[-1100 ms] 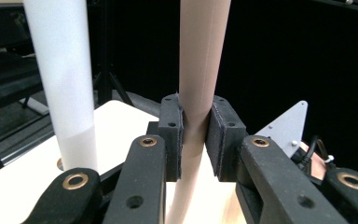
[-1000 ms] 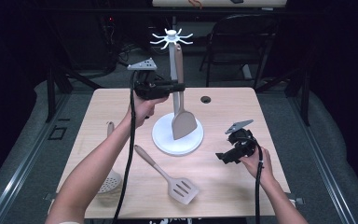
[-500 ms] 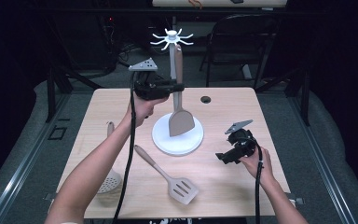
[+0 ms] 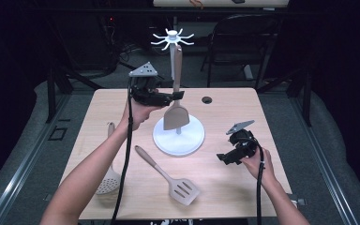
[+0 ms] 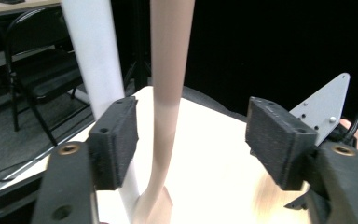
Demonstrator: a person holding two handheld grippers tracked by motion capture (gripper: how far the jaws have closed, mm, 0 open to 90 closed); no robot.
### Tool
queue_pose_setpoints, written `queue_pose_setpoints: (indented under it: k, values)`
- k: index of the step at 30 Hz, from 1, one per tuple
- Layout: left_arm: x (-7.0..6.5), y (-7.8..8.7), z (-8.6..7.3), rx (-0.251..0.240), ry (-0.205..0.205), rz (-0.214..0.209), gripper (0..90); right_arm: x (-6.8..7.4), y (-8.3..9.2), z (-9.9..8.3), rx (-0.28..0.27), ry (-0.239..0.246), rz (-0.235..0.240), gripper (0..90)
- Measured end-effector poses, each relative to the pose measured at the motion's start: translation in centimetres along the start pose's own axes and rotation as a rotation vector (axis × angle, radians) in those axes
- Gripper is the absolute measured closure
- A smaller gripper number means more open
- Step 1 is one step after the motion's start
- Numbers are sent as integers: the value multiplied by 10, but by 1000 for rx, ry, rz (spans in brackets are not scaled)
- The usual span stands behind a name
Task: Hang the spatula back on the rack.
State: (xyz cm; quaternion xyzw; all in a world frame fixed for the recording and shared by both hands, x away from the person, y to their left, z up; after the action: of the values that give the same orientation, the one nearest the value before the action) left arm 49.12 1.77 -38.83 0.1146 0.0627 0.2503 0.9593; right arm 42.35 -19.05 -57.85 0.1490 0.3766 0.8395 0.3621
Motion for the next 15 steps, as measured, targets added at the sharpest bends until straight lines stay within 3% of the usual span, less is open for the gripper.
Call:
queue_pose_setpoints:
  k: [10, 15]
  values:
    - [9, 24, 6, -8, -14, 47, 169, -3, -1, -3, 10, -5, -3, 7]
    - [18, 35, 15, -34, 2, 65, 158, -3, -2, -3, 10, -8, -2, 9]
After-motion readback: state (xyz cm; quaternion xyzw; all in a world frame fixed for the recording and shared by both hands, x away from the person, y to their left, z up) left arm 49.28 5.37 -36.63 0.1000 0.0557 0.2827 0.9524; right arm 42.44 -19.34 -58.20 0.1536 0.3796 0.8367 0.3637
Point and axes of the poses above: each handheld gripper's, and its own axes: y roughly backward along the jaws, z roughly out of its top, x roughly to its left, the point moved 10 cm from there along -y, roughly forward along the jaws, and after that the axes turned 6 degrees about -x, right-handed, at the moved point
